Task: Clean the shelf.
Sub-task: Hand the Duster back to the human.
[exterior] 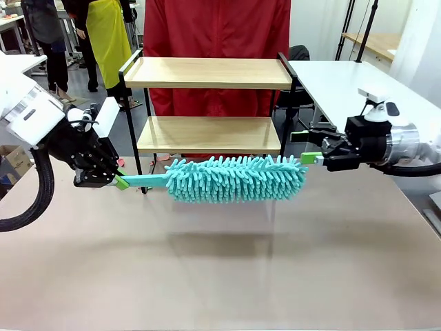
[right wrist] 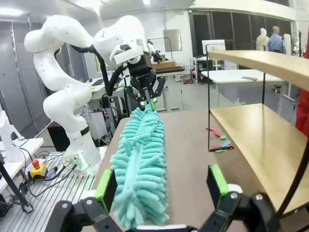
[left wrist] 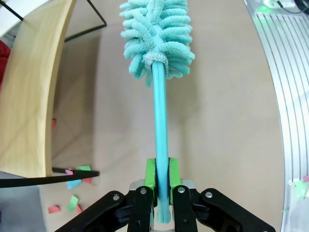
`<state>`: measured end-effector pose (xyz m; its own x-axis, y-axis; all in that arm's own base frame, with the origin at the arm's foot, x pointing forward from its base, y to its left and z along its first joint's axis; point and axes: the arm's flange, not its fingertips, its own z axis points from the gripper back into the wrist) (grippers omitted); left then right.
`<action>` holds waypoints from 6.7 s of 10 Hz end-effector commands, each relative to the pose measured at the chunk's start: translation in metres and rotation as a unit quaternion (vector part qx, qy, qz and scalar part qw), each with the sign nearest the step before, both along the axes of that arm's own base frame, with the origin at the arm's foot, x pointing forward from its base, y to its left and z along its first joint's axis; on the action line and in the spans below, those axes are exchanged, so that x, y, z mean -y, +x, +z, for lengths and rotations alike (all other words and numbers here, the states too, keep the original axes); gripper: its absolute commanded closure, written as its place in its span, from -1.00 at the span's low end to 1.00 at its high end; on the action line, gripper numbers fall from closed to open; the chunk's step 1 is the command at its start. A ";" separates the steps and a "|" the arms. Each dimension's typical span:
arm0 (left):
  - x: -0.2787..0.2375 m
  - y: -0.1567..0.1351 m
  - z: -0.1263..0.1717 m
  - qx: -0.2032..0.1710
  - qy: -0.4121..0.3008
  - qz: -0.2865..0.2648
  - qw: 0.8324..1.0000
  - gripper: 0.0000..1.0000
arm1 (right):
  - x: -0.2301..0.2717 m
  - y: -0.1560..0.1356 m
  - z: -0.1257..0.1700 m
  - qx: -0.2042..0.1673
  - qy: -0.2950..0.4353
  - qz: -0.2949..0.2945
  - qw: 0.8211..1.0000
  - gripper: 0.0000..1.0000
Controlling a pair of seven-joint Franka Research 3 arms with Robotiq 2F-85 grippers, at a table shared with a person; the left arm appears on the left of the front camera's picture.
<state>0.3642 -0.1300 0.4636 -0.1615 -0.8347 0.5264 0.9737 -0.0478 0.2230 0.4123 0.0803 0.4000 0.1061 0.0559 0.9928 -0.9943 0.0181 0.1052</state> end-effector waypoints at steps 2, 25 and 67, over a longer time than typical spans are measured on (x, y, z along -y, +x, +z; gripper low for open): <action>0.000 0.000 0.003 -0.003 -0.018 0.002 1.000 0.74 | -0.026 -0.028 -0.017 -0.012 -0.024 0.007 1.000 -1.00; 0.000 0.000 0.003 -0.003 -0.018 0.002 1.000 0.74 | -0.049 -0.039 -0.058 -0.047 -0.055 0.049 0.996 1.00; -0.159 -0.032 0.043 -0.008 -0.277 0.045 0.960 -1.00 | 0.186 -0.057 0.098 0.141 0.127 -0.582 0.791 0.68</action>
<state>0.3314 0.0294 0.5055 -0.0629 -0.4603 0.8856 0.9746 0.1629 0.1538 0.3229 -0.1819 0.5057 -0.2729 -0.1709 0.9467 -0.3460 0.9357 0.0692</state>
